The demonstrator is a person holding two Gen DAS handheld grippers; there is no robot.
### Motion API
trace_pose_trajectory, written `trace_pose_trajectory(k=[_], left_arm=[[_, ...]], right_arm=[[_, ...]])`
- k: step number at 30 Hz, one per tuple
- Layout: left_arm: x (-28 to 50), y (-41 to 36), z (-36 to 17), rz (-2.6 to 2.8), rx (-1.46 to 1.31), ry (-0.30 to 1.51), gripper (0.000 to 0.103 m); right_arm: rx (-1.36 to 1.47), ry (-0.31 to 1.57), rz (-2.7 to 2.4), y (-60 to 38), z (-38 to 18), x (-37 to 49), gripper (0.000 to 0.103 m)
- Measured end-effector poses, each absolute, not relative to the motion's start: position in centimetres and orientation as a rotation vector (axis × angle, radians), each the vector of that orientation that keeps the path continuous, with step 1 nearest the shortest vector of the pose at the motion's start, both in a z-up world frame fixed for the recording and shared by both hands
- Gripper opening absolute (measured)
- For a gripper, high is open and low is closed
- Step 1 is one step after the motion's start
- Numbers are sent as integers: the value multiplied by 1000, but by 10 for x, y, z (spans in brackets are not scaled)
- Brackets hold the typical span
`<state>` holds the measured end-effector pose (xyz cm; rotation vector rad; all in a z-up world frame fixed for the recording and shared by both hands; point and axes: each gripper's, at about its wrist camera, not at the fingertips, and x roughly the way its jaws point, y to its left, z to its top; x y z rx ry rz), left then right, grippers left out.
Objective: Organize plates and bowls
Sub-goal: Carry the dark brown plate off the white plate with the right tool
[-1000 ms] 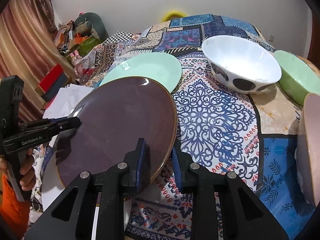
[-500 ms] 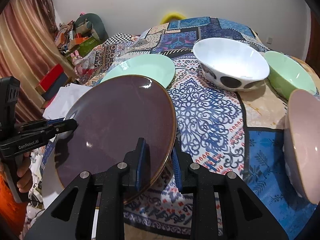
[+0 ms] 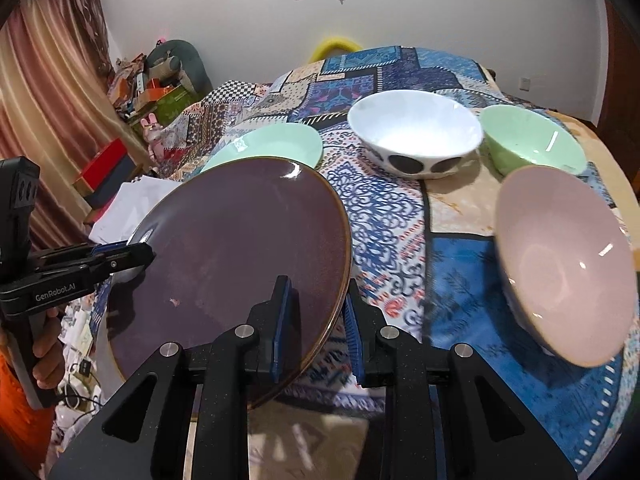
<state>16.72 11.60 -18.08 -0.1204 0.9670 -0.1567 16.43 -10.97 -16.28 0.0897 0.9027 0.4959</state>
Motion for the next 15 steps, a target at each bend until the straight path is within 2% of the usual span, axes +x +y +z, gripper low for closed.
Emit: trace_pose_trajectory(k=[15], left_arm=[[150, 62, -184, -193, -104, 1016, 24]], right_arm=[[122, 919, 463, -155, -169, 146, 23]])
